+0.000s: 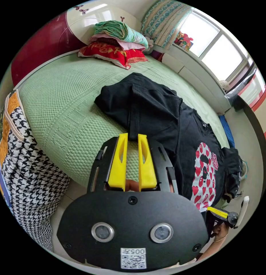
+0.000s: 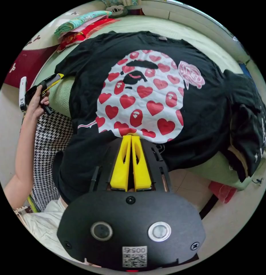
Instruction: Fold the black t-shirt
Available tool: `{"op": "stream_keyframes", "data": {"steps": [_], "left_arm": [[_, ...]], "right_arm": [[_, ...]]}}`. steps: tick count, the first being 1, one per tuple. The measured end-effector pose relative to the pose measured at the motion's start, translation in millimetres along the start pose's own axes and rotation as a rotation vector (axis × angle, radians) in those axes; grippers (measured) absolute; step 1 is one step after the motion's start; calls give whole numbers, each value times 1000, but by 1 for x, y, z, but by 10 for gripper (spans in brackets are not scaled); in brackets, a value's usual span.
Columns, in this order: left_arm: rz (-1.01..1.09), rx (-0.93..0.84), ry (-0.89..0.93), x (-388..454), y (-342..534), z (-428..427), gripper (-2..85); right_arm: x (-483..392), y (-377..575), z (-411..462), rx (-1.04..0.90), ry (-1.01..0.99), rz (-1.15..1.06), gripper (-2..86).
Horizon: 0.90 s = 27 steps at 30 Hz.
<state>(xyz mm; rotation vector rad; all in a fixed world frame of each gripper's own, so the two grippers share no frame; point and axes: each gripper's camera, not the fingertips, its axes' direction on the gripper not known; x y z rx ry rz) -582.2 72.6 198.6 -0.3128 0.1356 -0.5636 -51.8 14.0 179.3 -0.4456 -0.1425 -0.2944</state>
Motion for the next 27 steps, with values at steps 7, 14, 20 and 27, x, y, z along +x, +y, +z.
{"op": "stream_keyframes", "data": {"steps": [7, 14, 20, 27], "left_arm": [[37, 101, 77, 11, 2, -19, 7], [269, 191, 150, 83, 3, -34, -2], [327, 71, 241, 131, 21, 11, -3], [462, -65, 207, 159, 46, 47, -3]], "right_arm": [[-39, -14, -39, 114, 171, -125, -13], [-28, 13, -63, 234, 51, -31, -12], [-18, 20, -92, 310, 56, -36, -12], [-8, 16, -83, 292, 26, -28, -10]]}}
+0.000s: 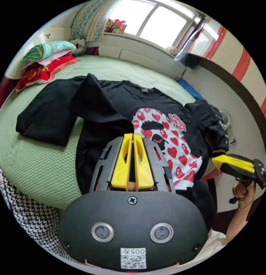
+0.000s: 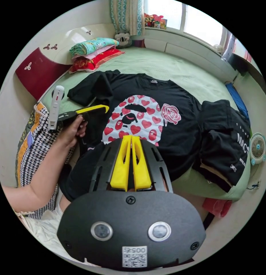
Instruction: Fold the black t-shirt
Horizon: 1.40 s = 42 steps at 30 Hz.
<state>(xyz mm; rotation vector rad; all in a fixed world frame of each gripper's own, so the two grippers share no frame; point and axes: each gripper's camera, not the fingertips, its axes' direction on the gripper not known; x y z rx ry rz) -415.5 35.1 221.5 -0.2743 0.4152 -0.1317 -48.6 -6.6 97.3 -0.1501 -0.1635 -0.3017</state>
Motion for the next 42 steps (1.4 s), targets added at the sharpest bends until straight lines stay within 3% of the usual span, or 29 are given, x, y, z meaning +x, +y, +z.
{"op": "stream_keyframes", "data": {"steps": [8, 14, 19, 26, 30, 36, 42], "left_arm": [[-37, 22, 46, -3, 7, 18, -3], [-62, 46, 27, 3, 10, 31, -4], [-61, 30, 14, 10, 3, 37, -4], [-63, 35, 23, 18, -1, 43, -3], [-81, 27, 53, 20, -7, 43, -4], [-25, 86, 64, 41, -13, 20, -1], [-17, 72, 42, 50, -6, 4, 17]], "right_arm": [[-14, -59, 16, 67, -209, -176, 45], [-82, -118, 42, 94, -184, -497, 97], [-120, -160, 92, 2, -81, -521, 112], [-123, -197, 140, -100, 39, -443, 19], [-92, -199, 110, -5, -49, -390, -13], [24, -198, 48, 133, -172, -158, -14], [132, -174, 73, -44, -147, 51, 13]]}}
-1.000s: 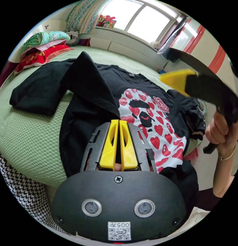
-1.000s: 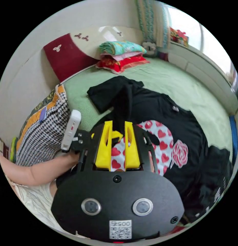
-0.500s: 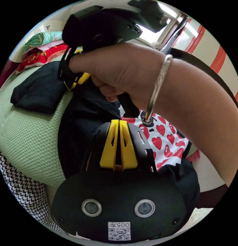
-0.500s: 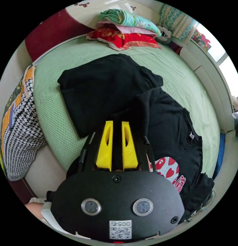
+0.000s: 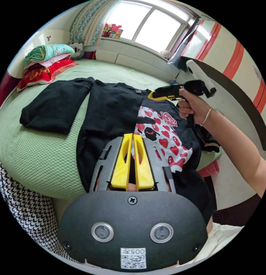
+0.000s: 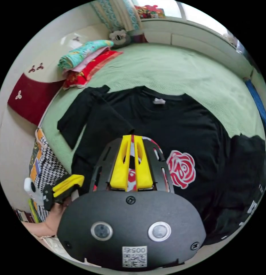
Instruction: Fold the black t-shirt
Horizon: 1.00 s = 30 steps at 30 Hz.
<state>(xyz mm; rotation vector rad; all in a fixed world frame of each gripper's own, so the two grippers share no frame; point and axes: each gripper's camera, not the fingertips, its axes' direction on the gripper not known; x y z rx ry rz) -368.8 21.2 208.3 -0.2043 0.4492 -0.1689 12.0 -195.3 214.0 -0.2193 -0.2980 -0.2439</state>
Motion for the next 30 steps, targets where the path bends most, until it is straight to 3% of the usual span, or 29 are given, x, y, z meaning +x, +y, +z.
{"op": "stream_keyframes", "data": {"steps": [9, 13, 22, 30], "left_arm": [[-153, 0, -173, -36, -37, 11, 61], [-116, -133, -232, -31, -53, 47, 63], [-92, -146, -303, -12, -80, 33, 23], [-140, -191, -336, 5, -77, 42, 48]], "right_arm": [[13, 13, -3, -29, -52, -70, 58], [12, 23, -2, -42, -60, -114, 61], [56, 58, -24, -47, -82, -90, 59], [86, 90, -65, -36, -78, -65, 62]]}}
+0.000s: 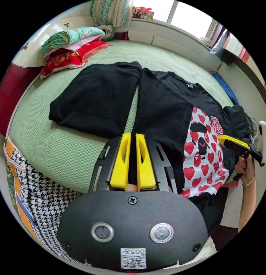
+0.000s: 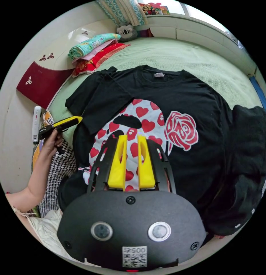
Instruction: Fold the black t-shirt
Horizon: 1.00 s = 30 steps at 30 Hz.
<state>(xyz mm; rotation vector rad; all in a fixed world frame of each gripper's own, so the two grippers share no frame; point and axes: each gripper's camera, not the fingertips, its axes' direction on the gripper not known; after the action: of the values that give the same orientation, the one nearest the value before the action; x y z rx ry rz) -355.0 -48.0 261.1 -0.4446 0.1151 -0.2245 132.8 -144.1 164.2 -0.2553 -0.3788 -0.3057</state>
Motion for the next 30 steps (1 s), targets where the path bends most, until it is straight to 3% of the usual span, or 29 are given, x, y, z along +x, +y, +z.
{"op": "stream_keyframes", "data": {"steps": [6, 14, 23, 26, 28, 30], "left_arm": [[72, 79, 69, 37, 21, -31, 50], [242, 139, 232, 153, -1, -35, 17], [271, 77, 322, 233, -44, 26, -4], [252, -27, 352, 234, -44, 42, -5], [295, 58, 421, 239, -51, 35, -5], [315, 43, 332, 247, -59, 38, -5]], "right_arm": [[29, 50, -81, 106, 99, -21, 102], [124, 90, -191, 316, 268, 284, 120], [177, 46, -171, 234, 289, 493, 88], [177, 39, -170, 270, 298, 473, 51], [176, 34, -172, 281, 302, 461, 32], [173, 26, -175, 293, 306, 456, 21]]}}
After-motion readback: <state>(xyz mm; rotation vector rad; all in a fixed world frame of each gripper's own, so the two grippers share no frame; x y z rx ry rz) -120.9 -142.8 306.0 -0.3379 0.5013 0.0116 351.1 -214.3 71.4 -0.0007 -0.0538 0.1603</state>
